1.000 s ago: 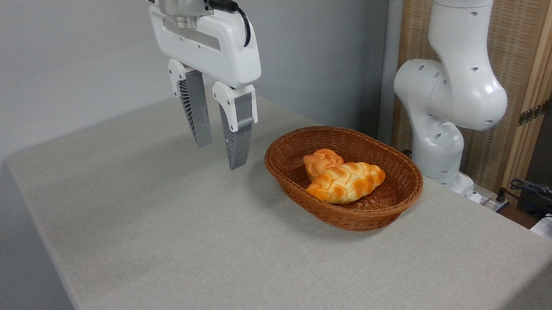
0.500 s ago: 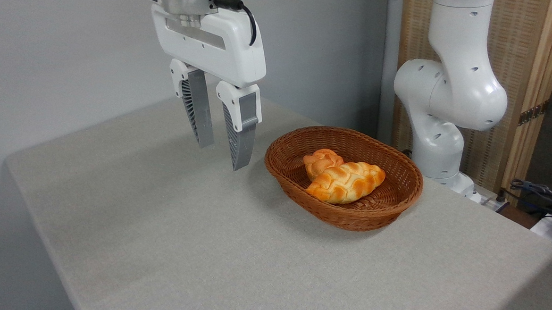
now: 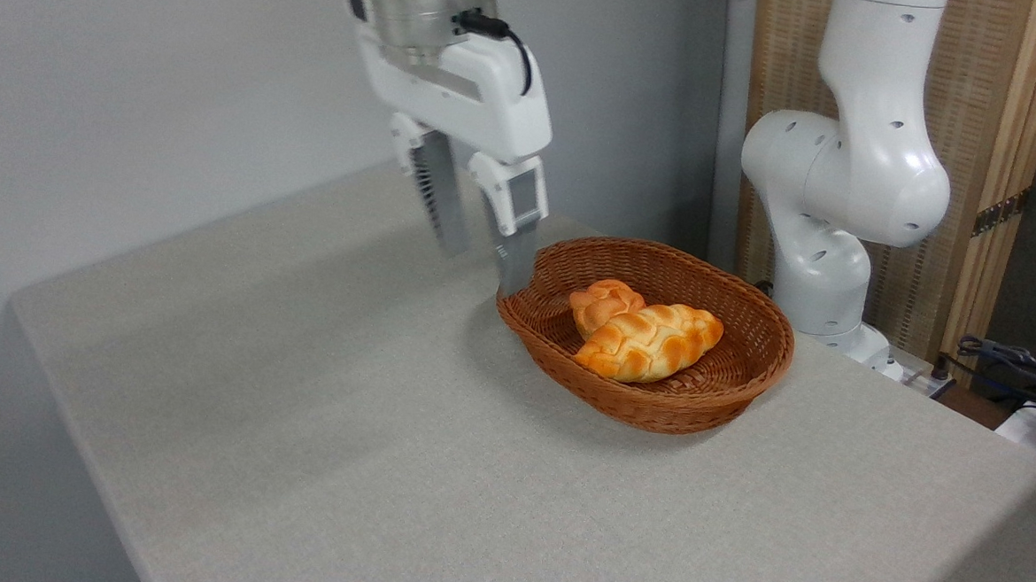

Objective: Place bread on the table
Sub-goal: 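Lower the gripper into the basket around the braided bread loaf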

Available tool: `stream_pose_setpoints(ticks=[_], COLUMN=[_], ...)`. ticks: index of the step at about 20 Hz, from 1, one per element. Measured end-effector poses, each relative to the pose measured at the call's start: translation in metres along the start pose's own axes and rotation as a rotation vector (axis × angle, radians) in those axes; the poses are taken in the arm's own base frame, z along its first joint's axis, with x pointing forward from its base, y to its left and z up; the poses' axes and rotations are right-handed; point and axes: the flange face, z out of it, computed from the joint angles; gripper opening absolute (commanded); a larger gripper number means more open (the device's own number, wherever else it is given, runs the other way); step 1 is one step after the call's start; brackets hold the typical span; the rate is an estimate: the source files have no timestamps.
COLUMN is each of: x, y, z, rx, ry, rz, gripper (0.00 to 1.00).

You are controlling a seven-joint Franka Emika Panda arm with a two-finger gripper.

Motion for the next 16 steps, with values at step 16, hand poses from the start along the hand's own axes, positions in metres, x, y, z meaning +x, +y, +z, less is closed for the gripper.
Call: stream_pose_setpoints(ticks=[16], x=[-0.097], y=[0.045], z=[0.157], rx=[-0.154], ry=[-0.179], rz=[0.101], gripper=[0.64])
